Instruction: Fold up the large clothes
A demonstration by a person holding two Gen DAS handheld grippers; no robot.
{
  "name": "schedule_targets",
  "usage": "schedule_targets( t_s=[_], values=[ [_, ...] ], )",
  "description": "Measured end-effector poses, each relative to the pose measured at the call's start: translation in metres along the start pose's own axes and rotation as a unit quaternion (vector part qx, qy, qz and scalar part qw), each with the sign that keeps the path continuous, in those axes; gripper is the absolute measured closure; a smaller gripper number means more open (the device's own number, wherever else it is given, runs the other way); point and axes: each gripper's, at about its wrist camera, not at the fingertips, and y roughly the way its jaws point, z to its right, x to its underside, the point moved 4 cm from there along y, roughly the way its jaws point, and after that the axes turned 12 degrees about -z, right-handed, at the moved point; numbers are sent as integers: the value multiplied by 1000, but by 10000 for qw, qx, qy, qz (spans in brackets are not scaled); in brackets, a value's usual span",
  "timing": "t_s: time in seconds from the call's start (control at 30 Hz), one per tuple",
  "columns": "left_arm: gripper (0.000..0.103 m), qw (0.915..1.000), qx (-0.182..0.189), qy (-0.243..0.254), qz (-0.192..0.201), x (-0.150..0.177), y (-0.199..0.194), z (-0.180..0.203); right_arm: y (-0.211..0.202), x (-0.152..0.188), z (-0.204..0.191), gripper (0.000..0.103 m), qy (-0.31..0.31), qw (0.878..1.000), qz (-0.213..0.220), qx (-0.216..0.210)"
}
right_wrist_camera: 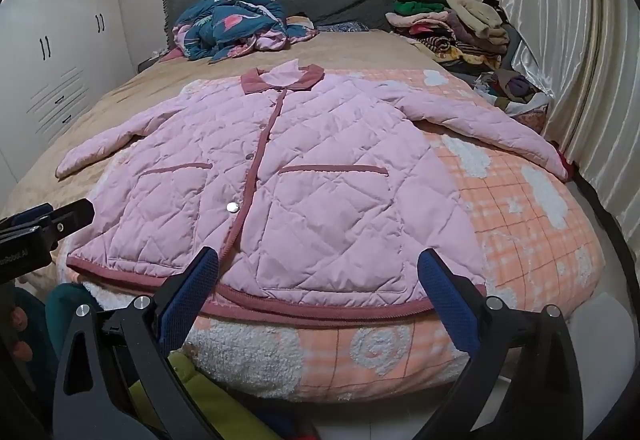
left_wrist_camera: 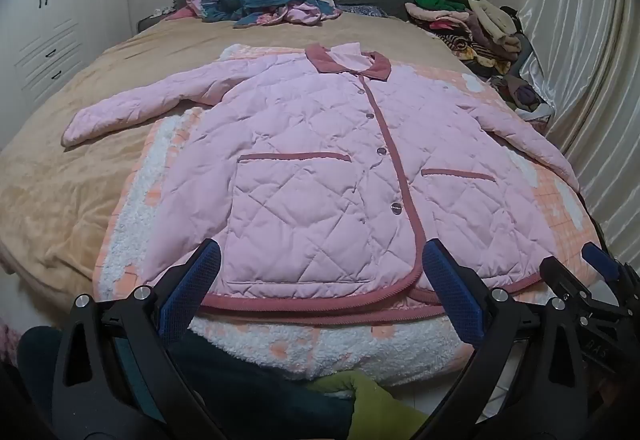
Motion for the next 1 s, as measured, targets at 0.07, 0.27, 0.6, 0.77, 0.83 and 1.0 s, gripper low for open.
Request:
schedule_targets(
  t_s=[0.07,0.27,0.6,0.77,0.83,1.0],
  values=[
    [9,10000,11,-5,-3,0,0,0,-1,0,0,4,-24,10000,14,73],
    [8,10000,39,-18,-13,0,0,0,0,1,-2,4,-20,10000,11,39],
    [8,10000,29,-17,-11,0,0,0,-2,1,-5,4,-42,10000,31,68],
    [8,10000,29,-17,-12,0,0,0,-2,1,-5,4,-46,10000,39,63],
    [8,10000,24,-16,-16,0,0,0,-2,1,-5,4,-43,9999,38,85],
    [8,10000,24,-15,-8,0,0,0,-1,2,-5,4,-54,9999,39,76]
  ],
)
